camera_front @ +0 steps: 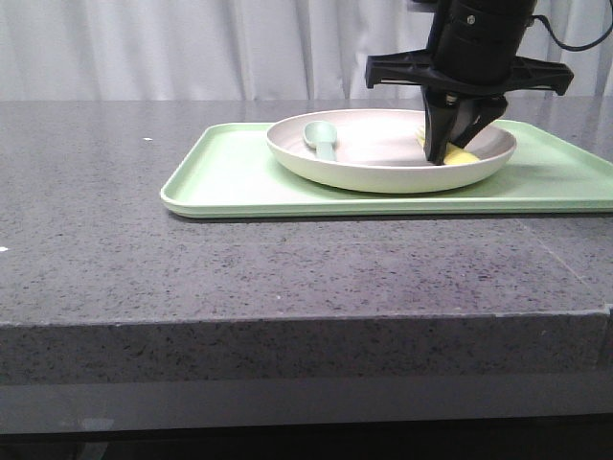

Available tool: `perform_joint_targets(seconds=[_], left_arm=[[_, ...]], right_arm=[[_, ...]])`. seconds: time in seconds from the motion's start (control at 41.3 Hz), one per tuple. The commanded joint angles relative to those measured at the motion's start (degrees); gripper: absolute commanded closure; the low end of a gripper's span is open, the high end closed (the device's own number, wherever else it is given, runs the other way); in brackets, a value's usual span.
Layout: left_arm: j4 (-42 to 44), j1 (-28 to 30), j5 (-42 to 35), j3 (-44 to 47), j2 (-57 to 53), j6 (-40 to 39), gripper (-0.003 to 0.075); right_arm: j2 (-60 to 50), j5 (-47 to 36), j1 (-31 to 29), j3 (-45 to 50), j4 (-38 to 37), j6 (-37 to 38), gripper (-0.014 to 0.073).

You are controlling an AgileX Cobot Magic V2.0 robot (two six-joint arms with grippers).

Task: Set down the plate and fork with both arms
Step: 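Lower the right gripper onto the yellow fork and grasp it, then lift the yellow fork with the right gripper off the plate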

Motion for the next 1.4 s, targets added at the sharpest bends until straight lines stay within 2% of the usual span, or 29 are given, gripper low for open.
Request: perform_joint_targets(seconds=[0.0, 0.363, 0.557, 0.872, 1.162, 1.38], left_arm=[[-0.1, 0.1, -4.5, -1.3, 0.4, -0.2, 0.0523], [-0.1, 0.1, -4.5, -1.3, 0.4, -0.2, 0.0523], [-0.1, 0.1, -4.5, -1.3, 0.4, -0.2, 0.0523], [-0.1, 0.1, -4.5, -1.3, 0.4, -0.2, 0.0523], [-0.1, 0.1, -4.5, -1.3, 0.4, -0.2, 0.0523], [-0.1, 0.1, -4.5, -1.3, 0.4, -0.2, 0.0523]], right_arm=[[-3.0, -1.0, -0.3, -1.7, -0.7, -0.3, 0.0493], [-3.0, -1.0, -0.3, -1.7, -0.7, -0.4, 0.0498], [-3.0, -1.0, -0.3, -1.7, -0.7, -0.4, 0.0577], [-3.9, -0.6, -0.3, -3.4, -0.7, -0.4, 0.0579], [-10.0, 2.4, -0.4, -6.8, -0.7, -3.3, 0.0579], [-16.6, 5.8, -4.1, -6.2, -0.7, -7.5, 0.0579]])
